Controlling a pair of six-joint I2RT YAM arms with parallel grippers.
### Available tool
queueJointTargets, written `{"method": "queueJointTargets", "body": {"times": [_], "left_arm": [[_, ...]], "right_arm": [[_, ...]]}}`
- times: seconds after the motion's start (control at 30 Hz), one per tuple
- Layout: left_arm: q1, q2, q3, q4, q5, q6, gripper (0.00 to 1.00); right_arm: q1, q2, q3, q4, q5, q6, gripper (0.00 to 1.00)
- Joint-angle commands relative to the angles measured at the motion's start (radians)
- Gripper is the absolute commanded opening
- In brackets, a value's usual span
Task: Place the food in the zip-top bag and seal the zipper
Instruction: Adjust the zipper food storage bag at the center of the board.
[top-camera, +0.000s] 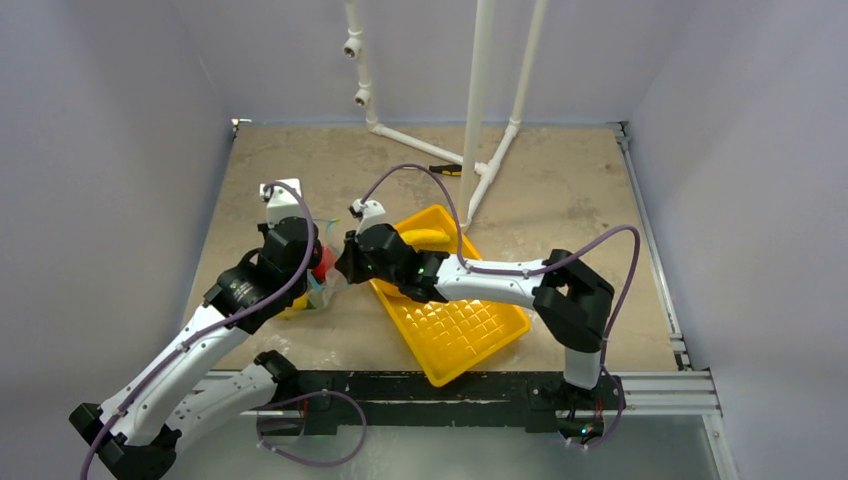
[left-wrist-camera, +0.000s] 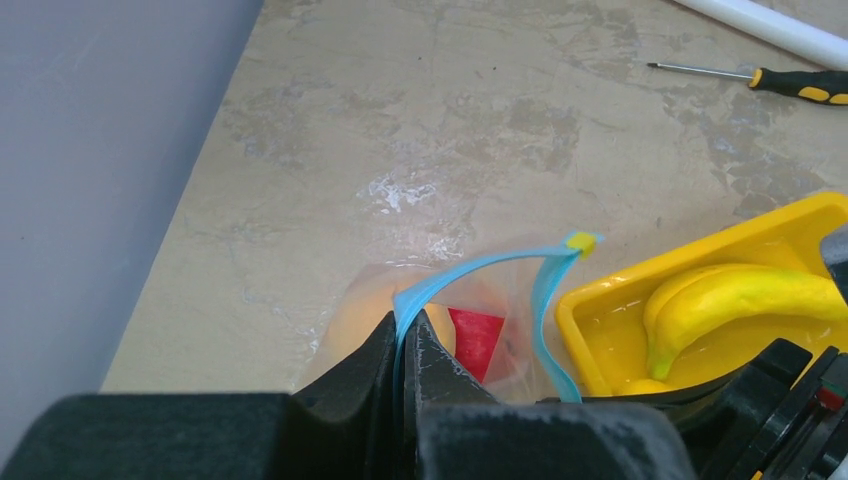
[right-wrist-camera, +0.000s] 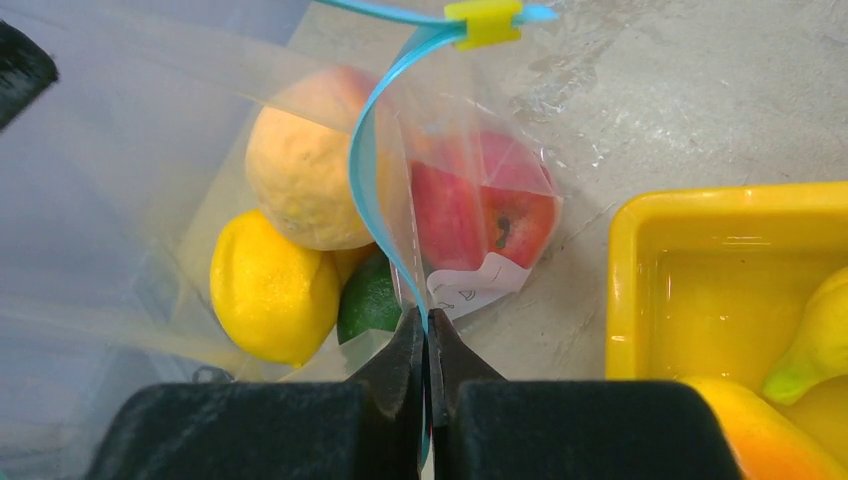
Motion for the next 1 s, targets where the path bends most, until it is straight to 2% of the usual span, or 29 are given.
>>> {"method": "queueJointTargets", "body": {"times": [0.0, 0.1, 0.2, 0.43, 0.5, 0.6, 0.97], "left_arm": [[-0.006, -0.029, -0.049, 0.089, 0.05, 0.039, 0.0], [-0.005, -0.019, -0.055, 0.085, 0.073, 0.04, 0.0], [-0.005, -0.012, -0.058, 0.085, 0.078, 0.043, 0.0], [-0.006, -0.014, -0.074, 0.101, 0.092, 0.063, 0.0], [-0.005, -0.011, -0.075, 0.104, 0.098, 0.065, 0.0], [-0.005, -0.01, -0.074, 0.105, 0.101, 0.07, 0.0], [-0.005, -0.021, -0.079, 0.115, 0.112, 0.081, 0.0]], "right_arm": [[0.003, -0.044, -0.013, 0.032, 0.017, 0.019, 0.0], [0.003, -0.077, -0.034, 0.039, 0.026, 0.029, 0.01], [0.003, -0.105, -0.038, 0.018, 0.045, 0.029, 0.1], [0.002, -0.165, -0.055, -0.041, 0.12, 0.033, 0.1], [0.003, -0.177, -0.054, -0.065, 0.145, 0.038, 0.24], [0.003, -0.207, -0.065, -0.091, 0.185, 0.042, 0.36], [-0.02, -0.278, -0.11, -0.255, 0.31, 0.08, 0.56]]}}
